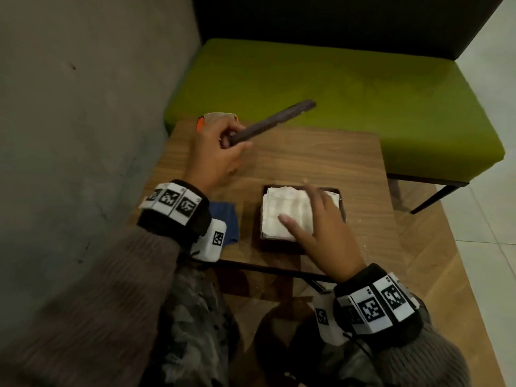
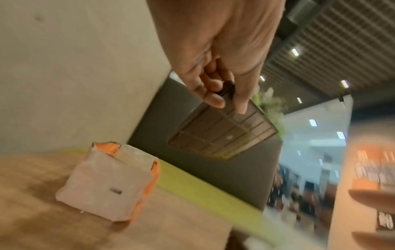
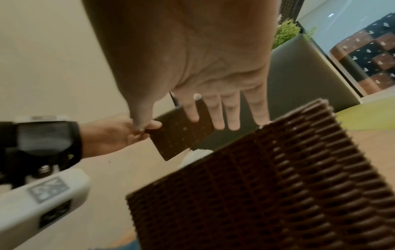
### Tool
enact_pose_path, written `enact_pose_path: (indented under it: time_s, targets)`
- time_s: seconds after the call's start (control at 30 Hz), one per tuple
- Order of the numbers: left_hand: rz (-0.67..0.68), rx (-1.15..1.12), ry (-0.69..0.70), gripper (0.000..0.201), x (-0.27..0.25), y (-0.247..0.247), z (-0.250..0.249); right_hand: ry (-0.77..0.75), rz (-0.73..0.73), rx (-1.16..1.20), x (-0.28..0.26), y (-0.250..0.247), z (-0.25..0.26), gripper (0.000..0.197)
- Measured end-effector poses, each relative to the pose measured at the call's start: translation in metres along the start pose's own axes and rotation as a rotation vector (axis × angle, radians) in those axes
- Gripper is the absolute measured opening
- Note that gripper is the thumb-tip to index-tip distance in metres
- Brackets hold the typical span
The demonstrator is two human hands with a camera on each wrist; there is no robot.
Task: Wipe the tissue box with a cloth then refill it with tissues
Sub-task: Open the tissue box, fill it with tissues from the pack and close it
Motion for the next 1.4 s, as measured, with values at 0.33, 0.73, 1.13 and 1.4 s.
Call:
enact_pose_path:
  time_s: [0.33, 0.73, 1.13, 1.4]
  targets:
    - [0.114, -0.411, -0.242, 0.029, -0.033, -0.017, -0.021, 0.008, -0.483, 0.324, 0.006, -0.040, 0.008, 0.025]
    - [0.143, -0.091, -0.370, 0.050, -0.089, 0.076, 0.020, 0.321, -0.463, 0.099, 0.006, -0.012, -0.069, 0.032]
    - [0.021, 0.037, -0.348, 0.035, -0.089, 0.081, 0.022, 0.356, -0.488, 0.102, 0.009, 0.003, -0.072, 0.032]
    - [-0.045, 0.088, -0.383, 0.025, -0.089, 0.093, 0.028, 0.332, -0.419, 0.091, 0.016, 0.000, -0.087, 0.033]
Point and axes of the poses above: each hand's wrist, its own x-axis towards the middle knuckle, its own y-axis out of the palm, z = x × y, the point moved 3 cm from there along x, towards the middle knuckle, and after that the axes turned 8 degrees about -y, right-handed, at the moved point
